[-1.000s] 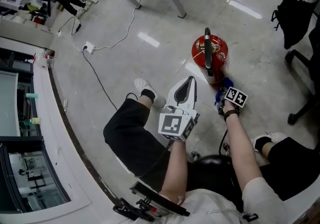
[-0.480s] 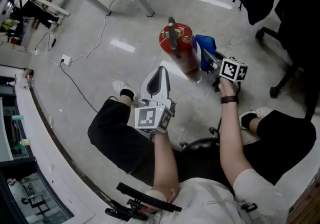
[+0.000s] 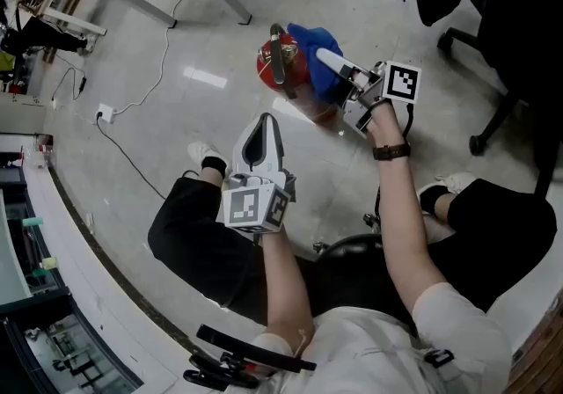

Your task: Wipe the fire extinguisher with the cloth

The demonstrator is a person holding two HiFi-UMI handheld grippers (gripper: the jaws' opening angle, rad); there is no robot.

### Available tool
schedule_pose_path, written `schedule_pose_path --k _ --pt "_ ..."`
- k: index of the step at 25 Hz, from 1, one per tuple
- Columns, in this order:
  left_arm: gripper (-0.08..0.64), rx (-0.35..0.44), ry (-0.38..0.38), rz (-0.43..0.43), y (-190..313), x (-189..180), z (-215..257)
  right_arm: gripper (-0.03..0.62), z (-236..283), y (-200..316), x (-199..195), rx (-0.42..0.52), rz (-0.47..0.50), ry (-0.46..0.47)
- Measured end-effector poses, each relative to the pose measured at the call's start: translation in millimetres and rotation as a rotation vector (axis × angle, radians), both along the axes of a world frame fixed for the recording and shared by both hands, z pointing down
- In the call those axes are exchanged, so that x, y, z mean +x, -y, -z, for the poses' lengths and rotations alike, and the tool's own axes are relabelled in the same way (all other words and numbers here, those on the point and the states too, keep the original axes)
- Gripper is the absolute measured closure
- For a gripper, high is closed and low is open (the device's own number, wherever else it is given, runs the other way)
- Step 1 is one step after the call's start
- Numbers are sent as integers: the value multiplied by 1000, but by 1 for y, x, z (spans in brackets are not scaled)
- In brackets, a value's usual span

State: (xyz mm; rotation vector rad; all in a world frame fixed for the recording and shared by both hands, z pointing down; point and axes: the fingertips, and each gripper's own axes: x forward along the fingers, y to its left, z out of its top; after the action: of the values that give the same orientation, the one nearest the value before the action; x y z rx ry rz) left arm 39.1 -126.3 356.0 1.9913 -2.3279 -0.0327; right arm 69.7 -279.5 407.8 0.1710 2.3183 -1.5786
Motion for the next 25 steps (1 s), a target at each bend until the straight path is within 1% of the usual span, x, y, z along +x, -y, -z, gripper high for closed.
schedule_pose_path --k 1,2,3,4,5,6,7,8,11,12,13,15,16,17,19,20,21,22,24,25 --pt "560 -4 0 -5 1 0 -2 525 -17 5 2 -7 -29 -46" --pt "560 -8 0 -7 3 0 -3 525 -42 9 3 -18 -57 -133" --pt "560 -12 1 -8 4 -1 -5 525 -73 10 3 -52 -76 -223" --pt "559 -17 4 -8 5 -2 -7 525 -102 10 0 -103 -84 -273" --pt "560 -22 7 -8 7 -3 -8 525 -128 12 -4 -149 -86 -287" --pt "560 -28 10 -9 10 -3 -10 525 -153 15 -8 -173 -87 -301" --pt "560 -34 9 -7 13 -3 -11 525 -181 19 -10 -174 -88 -339" --pt "560 -43 6 -2 17 -3 -11 526 -213 23 -11 -174 -86 -397" --pt "559 -88 14 6 20 -5 -21 525 -302 20 -6 -220 -52 -568" --pt "560 -105 4 18 21 -7 -24 526 -325 14 -3 -221 -31 -621" --pt "560 -120 -11 32 22 -10 -27 526 -346 6 0 -190 0 -692" --pt "560 -130 -18 61 25 -20 -31 526 -381 -13 3 -82 99 -858" --pt "560 -130 -6 68 27 -27 -33 526 -393 -20 3 -61 147 -908" --pt "559 -131 10 69 28 -33 -36 528 -400 -25 3 -78 180 -922" --pt "560 -132 28 69 32 -41 -37 528 -398 -23 1 -153 215 -890" --pt "560 -127 32 69 34 -45 -35 528 -385 -12 -1 -174 211 -845" --pt "560 -116 35 66 37 -49 -33 526 -360 5 -5 -186 186 -768" --pt "560 -104 38 64 40 -54 -31 526 -323 26 -10 -200 151 -659" --pt "558 -91 36 65 45 -64 -26 526 -228 63 -19 -238 112 -418" --pt "559 -90 35 67 46 -69 -24 525 -182 77 -22 -241 117 -320"
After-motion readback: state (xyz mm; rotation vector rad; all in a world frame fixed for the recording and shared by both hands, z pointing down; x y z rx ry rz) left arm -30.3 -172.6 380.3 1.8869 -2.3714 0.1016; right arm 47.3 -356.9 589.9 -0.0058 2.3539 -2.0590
